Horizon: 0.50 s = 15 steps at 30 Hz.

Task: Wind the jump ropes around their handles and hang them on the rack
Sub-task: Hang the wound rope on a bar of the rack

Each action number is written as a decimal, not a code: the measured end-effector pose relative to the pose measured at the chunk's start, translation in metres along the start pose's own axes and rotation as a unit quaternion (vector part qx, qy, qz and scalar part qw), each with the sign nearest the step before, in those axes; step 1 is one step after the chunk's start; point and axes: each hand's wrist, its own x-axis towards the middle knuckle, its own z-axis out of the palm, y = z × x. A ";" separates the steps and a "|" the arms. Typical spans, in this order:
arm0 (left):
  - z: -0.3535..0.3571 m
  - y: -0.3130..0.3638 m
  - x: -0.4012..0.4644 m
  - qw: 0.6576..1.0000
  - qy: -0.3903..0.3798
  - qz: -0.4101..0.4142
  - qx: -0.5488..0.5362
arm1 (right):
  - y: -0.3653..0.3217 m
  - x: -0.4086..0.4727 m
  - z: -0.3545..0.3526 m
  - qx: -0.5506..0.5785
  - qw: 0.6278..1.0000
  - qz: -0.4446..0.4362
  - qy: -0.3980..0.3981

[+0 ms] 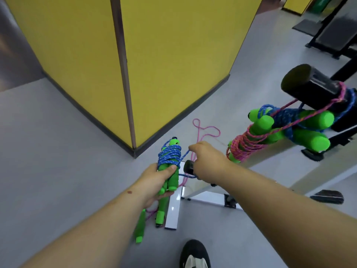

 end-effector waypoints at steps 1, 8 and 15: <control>0.001 -0.008 0.011 1.000 0.006 -0.008 0.000 | 0.005 0.007 0.010 0.006 1.000 0.007 -0.007; 0.008 -0.051 0.073 0.998 0.043 -0.037 -0.020 | 0.031 0.044 0.062 0.012 0.999 0.024 -0.016; 0.039 -0.066 0.092 0.994 -0.018 -0.102 -0.031 | 0.058 0.043 0.071 -0.035 0.993 0.109 -0.012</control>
